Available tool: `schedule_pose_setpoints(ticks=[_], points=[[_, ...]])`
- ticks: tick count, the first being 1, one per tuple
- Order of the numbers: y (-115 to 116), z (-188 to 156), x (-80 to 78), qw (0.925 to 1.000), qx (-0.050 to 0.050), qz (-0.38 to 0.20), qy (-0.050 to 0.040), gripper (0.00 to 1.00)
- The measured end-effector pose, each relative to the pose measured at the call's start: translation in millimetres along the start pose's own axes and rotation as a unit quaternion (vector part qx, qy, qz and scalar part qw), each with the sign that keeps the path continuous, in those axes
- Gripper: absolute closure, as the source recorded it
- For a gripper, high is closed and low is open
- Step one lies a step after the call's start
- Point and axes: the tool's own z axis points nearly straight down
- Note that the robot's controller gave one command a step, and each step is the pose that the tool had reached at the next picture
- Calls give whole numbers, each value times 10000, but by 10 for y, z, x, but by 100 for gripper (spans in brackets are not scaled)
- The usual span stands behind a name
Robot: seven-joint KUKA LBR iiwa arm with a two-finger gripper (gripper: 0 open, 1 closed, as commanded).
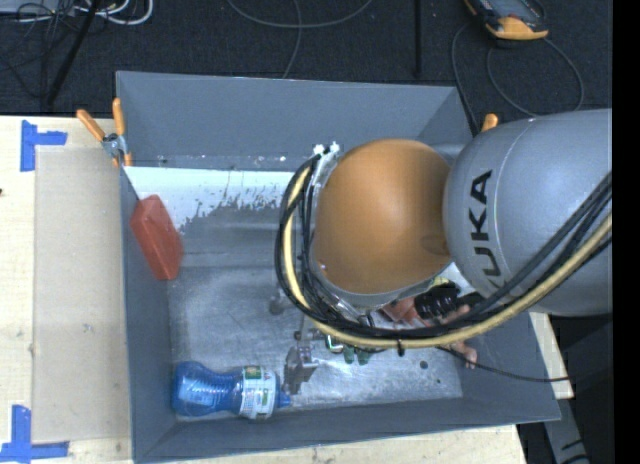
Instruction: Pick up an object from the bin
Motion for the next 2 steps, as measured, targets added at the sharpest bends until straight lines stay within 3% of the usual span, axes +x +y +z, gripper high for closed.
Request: schedule_pose_setpoints(ticks=[1, 2], points=[[-10, -33, -18, 10000, -8, 20, -37, 0], [82, 232, -69, 9959, -22, 902, -67, 0]])
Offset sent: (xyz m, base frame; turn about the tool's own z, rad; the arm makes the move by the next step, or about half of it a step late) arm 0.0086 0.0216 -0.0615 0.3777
